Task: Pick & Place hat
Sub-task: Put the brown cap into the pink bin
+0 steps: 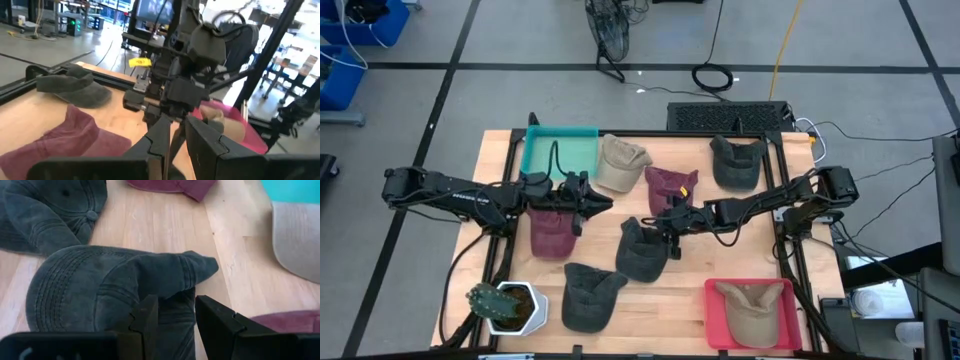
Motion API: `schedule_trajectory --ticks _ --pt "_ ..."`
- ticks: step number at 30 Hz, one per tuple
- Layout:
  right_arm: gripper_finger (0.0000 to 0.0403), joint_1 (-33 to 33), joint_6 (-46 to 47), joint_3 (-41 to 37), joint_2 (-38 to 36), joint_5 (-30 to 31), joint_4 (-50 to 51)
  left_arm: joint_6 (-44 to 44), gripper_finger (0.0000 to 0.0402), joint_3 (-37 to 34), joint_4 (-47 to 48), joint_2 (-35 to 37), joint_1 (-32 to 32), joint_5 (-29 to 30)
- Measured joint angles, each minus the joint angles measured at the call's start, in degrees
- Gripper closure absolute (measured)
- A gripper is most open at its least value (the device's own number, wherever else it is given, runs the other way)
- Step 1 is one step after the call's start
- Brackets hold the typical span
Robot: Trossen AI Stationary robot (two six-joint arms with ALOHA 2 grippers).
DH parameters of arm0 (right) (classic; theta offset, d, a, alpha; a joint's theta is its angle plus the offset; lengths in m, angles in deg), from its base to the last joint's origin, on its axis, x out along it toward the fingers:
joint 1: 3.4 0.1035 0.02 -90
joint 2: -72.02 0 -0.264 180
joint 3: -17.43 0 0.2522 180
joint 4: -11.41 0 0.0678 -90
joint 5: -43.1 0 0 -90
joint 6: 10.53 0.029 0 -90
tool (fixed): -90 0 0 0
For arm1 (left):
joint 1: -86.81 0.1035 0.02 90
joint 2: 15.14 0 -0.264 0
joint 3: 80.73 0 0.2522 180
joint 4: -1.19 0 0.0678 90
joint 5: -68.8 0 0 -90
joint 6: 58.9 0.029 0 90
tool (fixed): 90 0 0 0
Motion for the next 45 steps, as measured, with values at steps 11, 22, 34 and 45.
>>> schedule_trajectory --ticks 11,22,34,45 --pt "0.0282 0.39 -1.19 0.0 -0.02 0.15 0.96 2.0 0.0337 0.0 2.98 0.0 -0.86 5.85" --pt "0.0282 0.41 -1.4 0.0 -0.02 0.13 0.61 -0.49 0.0337 -0.05 17.41 0.0 -0.86 24.0" --pt "0.0282 0.41 -2.25 0.0 -0.02 0.13 0.62 -0.58 0.0337 -0.05 18.97 0.0 -4.71 25.98" --pt "0.0282 0.26 -2.32 0.0 -0.03 0.13 -0.91 -6.24 0.0337 -0.04 24.8 -2.56 -6.35 33.14"
